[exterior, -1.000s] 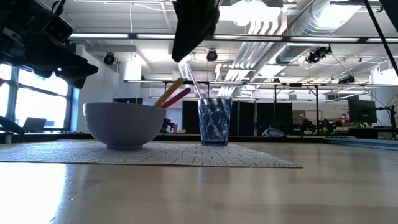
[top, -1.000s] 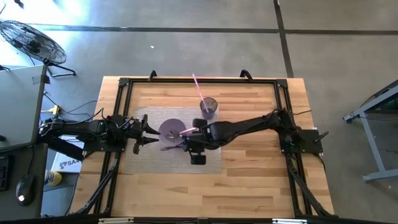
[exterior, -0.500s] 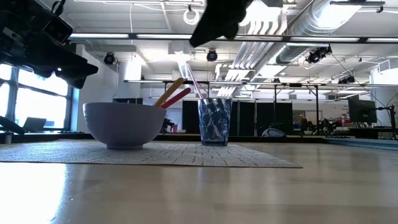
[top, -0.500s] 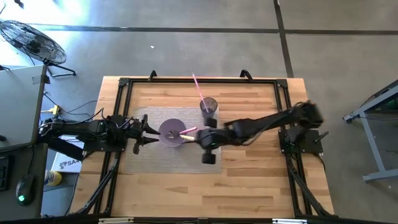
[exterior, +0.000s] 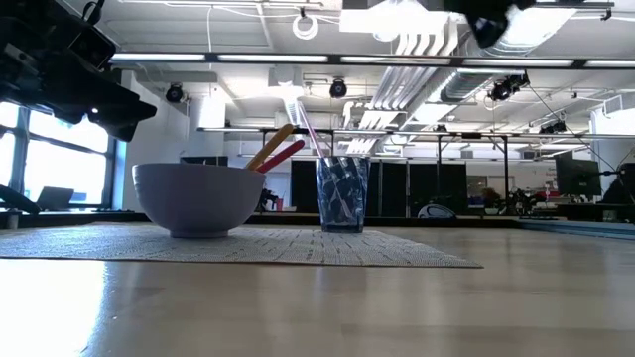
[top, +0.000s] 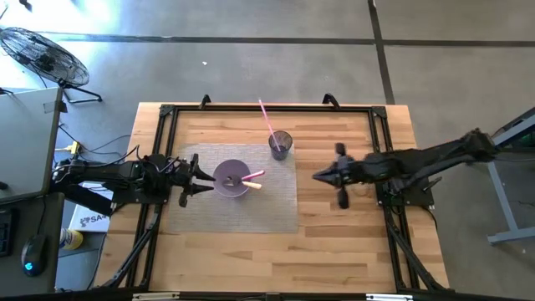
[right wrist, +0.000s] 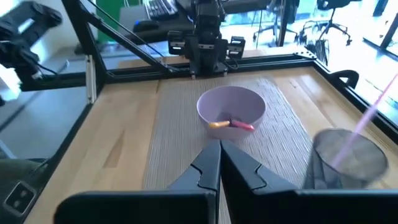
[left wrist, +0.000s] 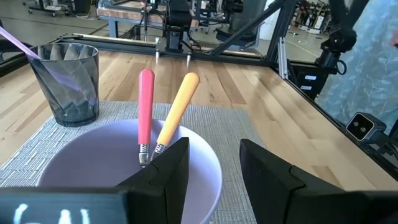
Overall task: Pick & Place Utensil
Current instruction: Return to Home Position
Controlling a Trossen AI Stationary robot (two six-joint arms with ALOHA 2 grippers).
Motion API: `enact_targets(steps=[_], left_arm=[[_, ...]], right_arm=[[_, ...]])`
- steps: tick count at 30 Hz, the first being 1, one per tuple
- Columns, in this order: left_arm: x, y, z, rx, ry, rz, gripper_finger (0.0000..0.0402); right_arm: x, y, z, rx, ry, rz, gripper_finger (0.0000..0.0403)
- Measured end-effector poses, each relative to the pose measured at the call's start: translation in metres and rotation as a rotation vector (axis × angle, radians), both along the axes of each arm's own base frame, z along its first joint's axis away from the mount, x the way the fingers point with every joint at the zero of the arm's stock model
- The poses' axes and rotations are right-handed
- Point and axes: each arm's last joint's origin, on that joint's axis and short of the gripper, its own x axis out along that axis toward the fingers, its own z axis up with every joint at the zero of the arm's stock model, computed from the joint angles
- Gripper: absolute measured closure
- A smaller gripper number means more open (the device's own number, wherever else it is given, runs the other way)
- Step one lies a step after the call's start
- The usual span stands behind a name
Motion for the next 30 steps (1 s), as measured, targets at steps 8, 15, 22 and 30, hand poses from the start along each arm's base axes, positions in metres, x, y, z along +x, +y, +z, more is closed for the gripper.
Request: enact_targets(steps=[8,15,22,30], left_arm=[[0.0,0.0,0.0,0.0,0.0,0.0,0.0262],[0.0,0.0,0.0,0.0,0.0,0.0,0.0262],[0.0,0.0,0.0,0.0,0.0,0.0,0.0262],[0.0,0.0,0.0,0.0,0.0,0.0,0.0262]], right_arm=[[-0.059,-0.014,-0.033,0.03,-0.124,0.004,0.0394],[-0.085,-0.02,-0.042,0.016,-0.264,0.061,0.04],[-0.105,-0.022,-0.033,0.006,-0.369,0.146,0.0397],[-0.116,-0.024,-0.033,0.014,-0.392,0.162,0.0395]])
